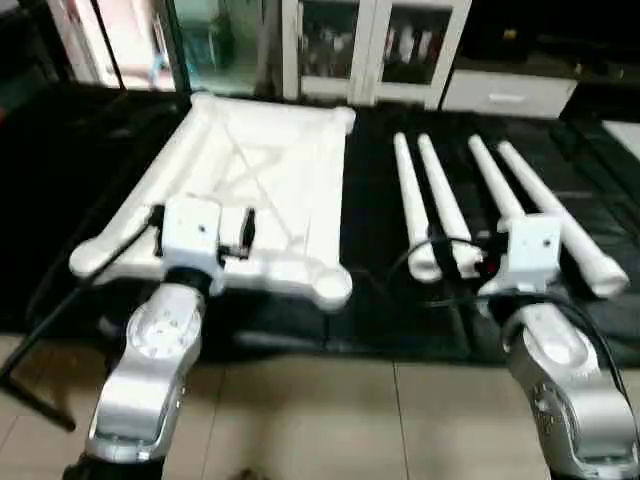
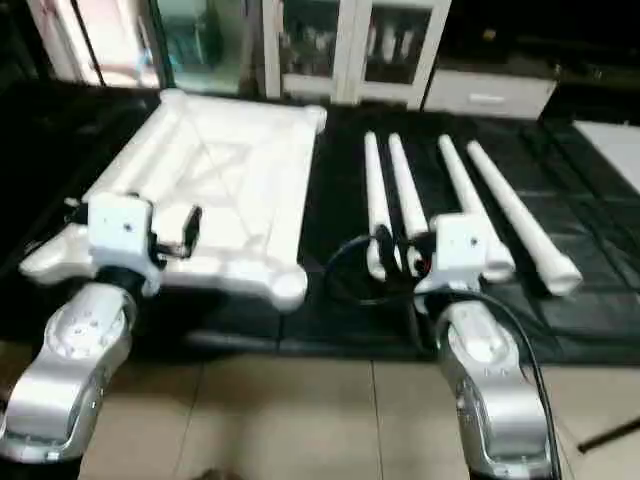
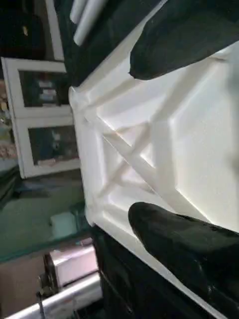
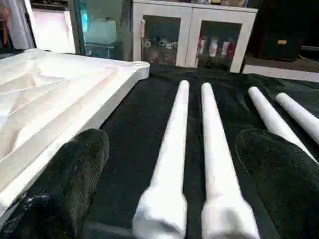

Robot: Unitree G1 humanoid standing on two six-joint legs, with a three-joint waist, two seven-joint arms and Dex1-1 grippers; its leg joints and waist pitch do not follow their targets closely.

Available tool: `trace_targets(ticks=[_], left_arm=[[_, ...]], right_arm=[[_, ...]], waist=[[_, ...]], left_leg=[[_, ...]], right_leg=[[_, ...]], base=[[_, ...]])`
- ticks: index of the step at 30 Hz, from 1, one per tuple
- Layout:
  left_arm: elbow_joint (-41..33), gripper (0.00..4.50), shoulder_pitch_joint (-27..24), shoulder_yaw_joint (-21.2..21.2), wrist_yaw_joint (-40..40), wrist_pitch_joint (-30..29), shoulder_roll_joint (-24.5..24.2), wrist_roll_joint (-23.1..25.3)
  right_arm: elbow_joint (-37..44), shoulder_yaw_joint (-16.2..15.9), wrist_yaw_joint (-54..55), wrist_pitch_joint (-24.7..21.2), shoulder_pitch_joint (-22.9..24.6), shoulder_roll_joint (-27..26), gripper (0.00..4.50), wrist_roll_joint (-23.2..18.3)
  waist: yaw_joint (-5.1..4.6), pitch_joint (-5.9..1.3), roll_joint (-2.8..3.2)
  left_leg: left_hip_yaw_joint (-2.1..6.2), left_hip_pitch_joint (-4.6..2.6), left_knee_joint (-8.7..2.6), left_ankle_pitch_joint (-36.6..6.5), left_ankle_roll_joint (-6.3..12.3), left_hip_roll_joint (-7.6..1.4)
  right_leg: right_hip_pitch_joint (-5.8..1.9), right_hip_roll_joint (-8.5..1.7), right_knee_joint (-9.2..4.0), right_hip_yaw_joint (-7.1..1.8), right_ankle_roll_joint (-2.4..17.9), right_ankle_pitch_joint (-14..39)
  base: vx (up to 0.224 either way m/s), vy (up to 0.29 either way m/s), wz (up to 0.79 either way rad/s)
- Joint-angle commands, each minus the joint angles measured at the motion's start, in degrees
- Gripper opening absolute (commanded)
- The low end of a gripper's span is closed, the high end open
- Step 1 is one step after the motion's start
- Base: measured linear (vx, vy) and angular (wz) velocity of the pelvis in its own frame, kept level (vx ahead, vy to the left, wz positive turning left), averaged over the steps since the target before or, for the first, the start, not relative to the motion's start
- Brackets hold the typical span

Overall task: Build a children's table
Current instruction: Move to table

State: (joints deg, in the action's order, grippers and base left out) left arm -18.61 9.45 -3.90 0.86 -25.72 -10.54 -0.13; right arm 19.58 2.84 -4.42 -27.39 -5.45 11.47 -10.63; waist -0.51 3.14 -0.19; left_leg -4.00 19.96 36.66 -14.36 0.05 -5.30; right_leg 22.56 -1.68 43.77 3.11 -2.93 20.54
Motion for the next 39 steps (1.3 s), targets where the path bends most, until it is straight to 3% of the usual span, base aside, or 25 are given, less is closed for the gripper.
trace_targets(ticks=[1, 2, 3, 4, 5, 8, 9, 10, 11, 12, 13, 14, 15, 16, 17, 18, 19, 20, 21, 22, 23, 26, 28, 31, 39], left_arm=[[-0.5, 4.46, 0.5, -1.2, -0.1, -0.2, 0.7, 0.7], [-0.6, 4.46, 0.4, -1.3, 0.0, -0.2, 0.7, 0.8], [-0.7, 4.46, 0.3, -1.3, -0.1, -0.2, 0.7, 0.8], [-0.8, 4.46, 0.2, -1.3, -0.1, -0.2, 0.6, 0.8], [-0.9, 4.46, 0.1, -1.1, -0.2, -0.2, 0.6, 0.9], [-1.3, 4.46, 0.0, -0.8, -0.7, -0.3, 0.4, 1.0], [-1.5, 4.46, -0.1, -0.7, -0.8, -0.3, 0.4, 1.0], [-1.7, 4.46, -0.3, -0.3, -1.2, 0.1, 0.8, 0.1], [-1.7, 4.46, -0.3, -0.3, -1.2, 0.1, 0.8, 0.1], [-1.9, 4.46, -0.6, -0.3, -1.9, 0.3, 1.1, -0.7], [-1.9, 4.46, -0.6, -0.4, -2.1, 0.2, 1.1, -0.8], [-2.0, 4.46, -0.8, -0.8, -3.1, 0.0, 0.9, -1.3], [-2.1, 4.46, -1.0, -1.5, -4.3, -0.4, 0.5, -1.8], [-2.1, 4.46, -1.1, -1.8, -5.0, -0.4, 0.4, -2.3], [-1.7, 4.46, -1.2, -2.2, -5.7, -1.2, 0.1, -2.4], [-1.1, 4.46, -1.2, -2.4, -5.7, -1.7, -0.2, -2.0], [-0.7, 4.46, -1.2, -2.3, -5.9, -2.0, -0.2, -2.1], [-0.6, 4.46, -1.1, -2.2, -6.0, -2.1, -0.3, -2.1], [0.0, 4.46, -0.9, -1.8, -6.4, -3.2, -0.5, -2.3], [1.3, 4.46, -0.2, -1.4, -7.2, -4.9, -1.4, -2.2], [2.2, 4.46, 0.1, -1.3, -7.7, -5.6, -2.1, -1.9], [4.5, 4.46, 1.2, -1.4, -12.9, -4.9, -4.8, -3.7], [6.1, 4.46, 2.3, -2.1, -16.5, -2.5, -7.3, -3.8], [8.4, 4.46, 4.5, -3.7, -23.7, 1.1, -11.5, -4.7], [12.1, 4.46, 10.6, -5.9, -43.6, 2.9, -20.0, -9.6]], right_arm=[[0.0, 1.5, -0.5, -0.5, -0.6, 0.8, 4.5, 0.2], [-0.5, 1.4, -0.6, -0.4, -1.0, 0.8, 4.5, 0.3], [-0.6, 1.4, -0.7, -0.3, -1.1, 0.7, 4.5, 0.2], [-0.8, 1.5, -0.8, -0.3, -1.2, 0.6, 4.5, 0.1], [-0.9, 1.4, -0.8, -0.3, -1.4, 0.6, 4.5, 0.0], [-1.1, 1.2, -1.1, -0.5, -1.6, 0.6, 4.5, -0.3], [-1.2, 1.1, -1.2, -0.5, -1.7, 0.6, 4.5, -0.4], [-1.2, 1.1, -1.5, -0.9, -1.6, 0.6, 4.5, -0.8], [-1.2, 1.1, -1.5, -0.9, -1.6, 0.6, 4.5, -0.8], [-1.1, 1.1, -1.9, -1.4, -1.5, 0.5, 4.5, -1.3], [-1.1, 1.1, -2.0, -1.6, -1.4, 0.5, 4.5, -1.5], [-1.1, 1.2, -2.6, -1.8, -1.4, 0.3, 4.5, -2.1], [-1.2, 1.3, -3.2, -2.1, -1.5, 0.0, 4.5, -2.9], [-1.3, 1.2, -3.4, -2.4, -1.7, 0.0, 4.5, -3.1], [-1.7, 1.0, -3.6, -2.6, -2.1, 0.0, 4.5, -2.9], [-2.2, 0.8, -3.7, -2.5, -2.4, 0.0, 4.5, -2.8], [-2.5, 0.7, -3.7, -2.5, -2.7, 0.0, 4.5, -2.6], [-2.6, 0.7, -3.7, -2.5, -2.8, 0.0, 4.5, -2.6], [-3.0, 0.7, -3.8, -2.7, -3.2, -0.3, 4.5, -2.8], [-3.5, 1.6, -3.6, -5.6, -4.0, -1.1, 4.5, -4.6], [-3.7, 2.0, -3.4, -7.2, -4.5, -1.6, 4.5, -5.9], [-5.4, 3.3, -3.3, -11.1, -6.5, -2.6, 4.5, -8.9], [-6.7, 3.3, -3.7, -11.9, -7.5, -2.4, 4.5, -9.0], [-8.2, 2.0, -5.7, -10.5, -8.5, -0.5, 4.5, -7.4], [-3.7, -1.2, -19.3, -7.7, -7.3, 9.7, 4.5, -8.6]], waist=[[-0.27, -1.81, -0.62], [0.79, -1.67, -3.39], [2.8, -1.4, -5.35], [3.59, -2.22, -4.39], [3.93, -1.79, -4.78], [4.81, -1.34, -3.2], [5.0, -1.07, -2.32], [4.72, -1.25, -0.27], [2.99, -1.47, 2.25], [1.48, -3.34, 2.46], [1.4, -4.27, 2.35], [2.18, -4.53, 2.4], [3.04, -4.97, 1.51], [2.89, -5.56, 0.86], [2.24, -5.65, -1.61], [1.85, -5.3, -4.14], [3.8, -5.03, -4.96], [4.5, -4.81, -4.02], [4.22, -4.7, -3.21], [3.7, -4.22, -1.29], [2.66, -3.48, 0.35], [1.68, -2.1, 0.0], [1.71, -1.25, -0.46], [1.69, -1.39, -0.49], [2.03, -1.72, -0.33]], left_leg=[[2.25, -3.07, -9.24, -14.2, 19.56, -8.17], [-0.92, -1.92, -7.63, -22.7, 14.22, -4.38], [-3.53, -1.07, 4.16, -14.7, 9.93, 1.58], [-2.35, -0.03, 5.5, -9.9, 7.72, 1.21], [-0.86, 3.08, 6.71, -5.3, 4.26, 0.81], [-0.05, 3.17, 5.0, -1.0, 2.7, -0.64], [-0.19, 3.61, 2.15, 2.7, 2.84, -1.68], [-0.73, 1.58, -2.98, 3.6, 2.71, -3.54], [3.18, -3.31, -6.96, -3.1, 3.4, -7.39], [7.49, -7.79, -7.73, -10.6, 6.17, -11.56], [8.41, -8.91, -6.21, -3.1, 9.23, -11.29], [7.15, -8.64, -2.74, 29.1, 12.45, -9.63], [4.9, -6.87, -0.26, 67.3, 10.2, -7.56], [4.47, -7.11, 0.94, 79.2, 7.91, -6.29], [3.14, -6.9, 2.01, 75.6, 3.77, -2.11], [1.13, -3.75, 1.96, 60.6, 2.31, 0.36], [0.5, 2.54, 1.9, 29.4, 3.88, 0.04], [1.18, 3.03, -0.92, 13.7, 3.17, -2.84], [0.96, 2.94, -2.2, 12.2, 1.82, -2.87], [0.69, 1.82, -3.44, 10.7, 0.82, -3.61], [1.26, 0.48, -4.54, 3.1, 0.33, -5.02], [1.15, 0.01, -5.69, -17.1, -1.11, -5.52], [0.52, -2.0, -5.66, -30.9, -5.01, -5.07], [0.68, -1.22, -6.1, -30.7, -5.56, -5.25], [0.46, 0.18, -6.59, -25.7, -5.23, -5.84]], right_leg=[[1.1, -2.71, -3.56, -1.73, 1.3, -10.7], [-1.77, -4.51, -10.55, -5.11, 1.8, -4.0], [-4.89, -9.34, -17.49, -11.19, -1.1, 31.6], [-6.8, -10.94, -17.07, -12.89, 1.7, 38.1], [-9.45, -10.15, -15.87, -12.19, 4.0, 39.0], [-10.28, -9.58, -16.41, -10.4, 14.8, 26.5], [-10.55, -7.83, -16.84, -7.94, 18.0, 22.9], [-9.72, -4.93, -16.61, -3.77, 16.6, 21.1], [-5.64, -0.55, -11.42, 0.04, 11.8, 12.1], [-0.6, -0.57, -3.79, 0.16, 7.6, 5.1], [0.96, -0.85, -2.44, 0.28, 4.4, 2.0], [3.52, -1.56, -2.09, -0.24, -0.8, -5.8], [3.45, -2.13, -4.02, -1.15, -4.1, -17.3], [3.62, -2.63, -5.74, -2.1, -4.1, -23.9], [4.05, -4.05, -10.06, -3.95, -0.4, -33.9], [1.87, -4.89, -9.81, -5.1, 0.8, -42.1], [-5.42, -10.69, -9.23, -8.76, 9.8, -62.8], [-5.77, -11.97, -9.29, -7.9, 14.7, -70.3], [-5.68, -9.9, -9.08, -6.19, 15.9, -66.1], [-4.19, -6.32, -9.53, -4.13, 17.8, -48.0], [-2.83, -4.8, -10.04, -2.55, 18.4, -23.9], [-2.12, -5.64, -12.67, -3.24, 15.0, 2.5], [0.23, -5.9, -15.03, -3.31, 8.2, 23.4], [-0.26, -6.35, -15.54, -2.96, 5.0, 25.8], [-1.23, -7.87, -15.24, -2.92, 6.6, 22.8]], base=[[0.174, -0.056, 0.01], [0.174, -0.056, 0.01], [0.178, -0.121, 0.09], [0.197, -0.093, 0.06], [0.197, -0.093, 0.06], [0.207, -0.01, 0.04], [0.191, 0.055, 0.07], [0.208, 0.119, 0.09], [0.208, 0.119, 0.09], [0.229, 0.149, 0.1], [0.22, 0.121, 0.09], [0.22, 0.121, 0.09], [0.142, 0.1, 0.03], [-0.02, 0.075, -0.1], [-0.02, 0.075, -0.1], [-0.064, 0.027, -0.01], [0.0, 0.0, 0.0], [0.0, 0.0, 0.0], [0.0, 0.0, 0.0], [-0.052, -0.012, 0.02], [-0.052, -0.012, 0.02], [-0.088, 0.002, 0.05], [-0.106, -0.019, 0.14], [-0.098, -0.022, 0.09], [-0.03, -0.002, -0.01]])
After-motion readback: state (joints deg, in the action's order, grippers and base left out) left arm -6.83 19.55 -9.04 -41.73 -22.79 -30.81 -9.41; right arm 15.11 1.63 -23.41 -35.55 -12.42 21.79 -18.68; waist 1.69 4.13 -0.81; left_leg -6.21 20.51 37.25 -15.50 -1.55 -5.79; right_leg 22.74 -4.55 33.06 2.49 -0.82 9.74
